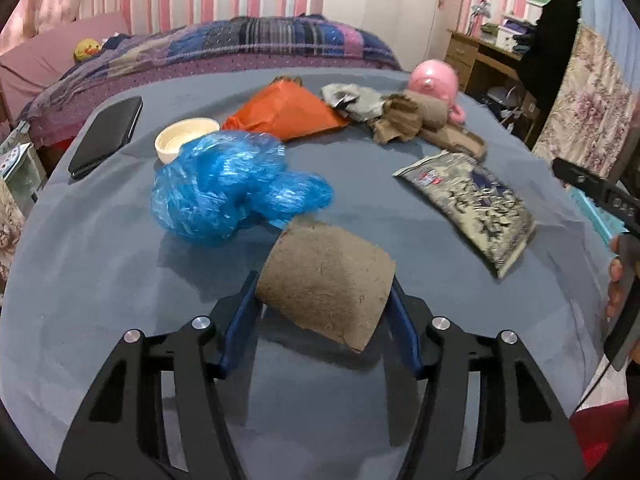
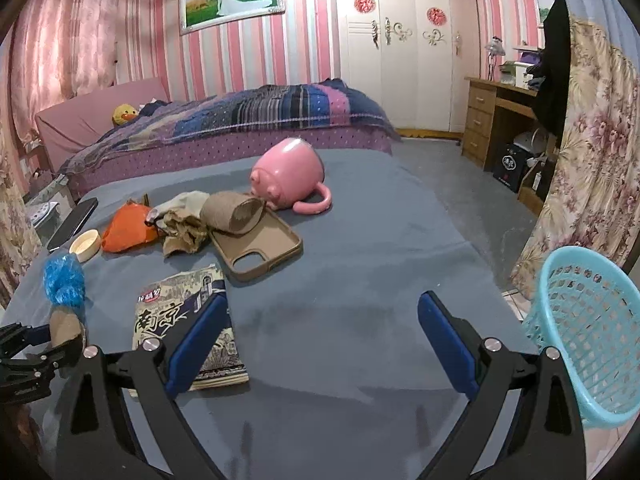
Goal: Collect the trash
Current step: 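Grasp the cardboard tube with the left gripper while the right grasps the snack packet, then carry the cardboard tube and snack packet over the blue basket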
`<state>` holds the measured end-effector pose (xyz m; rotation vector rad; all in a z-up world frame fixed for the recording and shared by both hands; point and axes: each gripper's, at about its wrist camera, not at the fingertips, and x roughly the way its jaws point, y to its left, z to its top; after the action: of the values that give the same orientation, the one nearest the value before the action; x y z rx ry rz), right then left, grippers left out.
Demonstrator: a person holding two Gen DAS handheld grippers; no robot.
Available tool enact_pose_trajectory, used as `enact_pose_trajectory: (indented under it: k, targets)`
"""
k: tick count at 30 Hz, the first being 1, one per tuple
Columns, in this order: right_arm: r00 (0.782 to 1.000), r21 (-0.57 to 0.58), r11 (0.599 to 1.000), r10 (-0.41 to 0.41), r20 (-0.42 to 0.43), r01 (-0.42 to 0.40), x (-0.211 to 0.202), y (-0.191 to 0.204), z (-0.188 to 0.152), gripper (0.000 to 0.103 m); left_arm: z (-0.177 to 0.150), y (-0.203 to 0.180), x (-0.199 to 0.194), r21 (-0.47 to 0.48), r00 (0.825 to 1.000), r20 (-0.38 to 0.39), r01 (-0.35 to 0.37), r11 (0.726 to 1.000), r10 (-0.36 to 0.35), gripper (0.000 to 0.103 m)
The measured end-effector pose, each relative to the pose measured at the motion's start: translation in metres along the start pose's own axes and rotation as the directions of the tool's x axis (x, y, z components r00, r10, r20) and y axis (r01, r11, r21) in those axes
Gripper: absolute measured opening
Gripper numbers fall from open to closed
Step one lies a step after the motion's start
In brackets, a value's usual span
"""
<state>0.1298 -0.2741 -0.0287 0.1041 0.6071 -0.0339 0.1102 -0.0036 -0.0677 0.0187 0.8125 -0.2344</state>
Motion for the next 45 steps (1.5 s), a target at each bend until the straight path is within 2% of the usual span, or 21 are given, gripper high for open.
enact_pose_trajectory:
  k: [7,11,15,17,19,23,24,25,29,31,36,39,40,45]
  targets:
    - [0.998,-0.043,0.998,0.049,-0.025,-0.05,0.003,0.021,-0.006,0.094,0.003,-0.01,-0.032,0.029,0.993,0.097,-0.076,0.997,0.073,0.056]
    - [0.995,-0.068,0.995,0.064,-0.078,-0.07,0.013,0.034,-0.011,0.094,0.011,-0.007,-0.055,0.01,0.98,0.173,-0.101,0.995,0.098,0.056]
    - [0.989,-0.091,0.992,0.075,-0.126,-0.087,0.025,0.046,-0.015,0.093,0.017,0.003,-0.065,-0.038,0.963,0.213,-0.16,0.986,0.165,0.056]
    - [0.984,-0.097,0.99,0.082,-0.156,-0.098,0.031,0.051,-0.017,0.084,0.02,0.011,-0.066,-0.064,0.961,0.207,-0.172,0.983,0.182,0.056]
    - [0.978,-0.104,0.989,0.085,-0.192,-0.107,0.037,0.054,-0.02,0.071,0.022,0.017,-0.066,-0.073,0.958,0.204,-0.19,0.979,0.201,0.056]
    - [0.965,-0.103,0.983,0.127,-0.23,-0.154,0.042,0.059,-0.024,0.056,0.026,0.025,-0.066,-0.091,0.955,0.199,-0.206,0.974,0.22,0.056]
    - [0.962,-0.106,0.98,0.137,-0.234,-0.165,0.042,0.062,-0.024,0.047,0.026,0.027,-0.066,-0.097,0.954,0.199,-0.21,0.973,0.226,0.056]
    - [0.963,-0.122,0.978,0.134,-0.235,-0.166,0.042,0.066,-0.025,0.042,0.026,0.028,-0.066,-0.101,0.952,0.199,-0.214,0.972,0.23,0.057]
    - [0.969,-0.161,0.977,0.106,-0.221,-0.143,0.039,0.072,-0.027,0.035,0.026,0.028,-0.066,-0.111,0.95,0.203,-0.219,0.97,0.237,0.056]
    - [0.972,-0.148,0.98,0.096,-0.213,-0.13,0.038,0.067,-0.025,0.023,0.025,0.025,-0.068,-0.107,0.948,0.211,-0.222,0.969,0.24,0.057]
    - [0.974,-0.132,0.982,0.108,-0.197,-0.136,0.034,0.062,-0.023,0.02,0.024,0.022,-0.074,-0.112,0.946,0.223,-0.217,0.97,0.237,0.057]
    - [0.983,-0.139,0.983,0.096,-0.155,-0.118,0.023,0.061,-0.021,0.016,0.022,0.019,-0.077,-0.109,0.941,0.228,-0.23,0.967,0.25,0.057]
    - [0.985,-0.135,0.984,0.095,-0.141,-0.115,0.019,0.059,-0.019,0.011,0.022,0.019,-0.079,-0.109,0.94,0.231,-0.233,0.966,0.253,0.056]
    - [0.992,-0.141,0.985,0.086,-0.091,-0.099,-0.002,0.051,-0.016,0.008,0.024,0.02,-0.088,-0.13,0.937,0.243,-0.224,0.966,0.25,0.056]
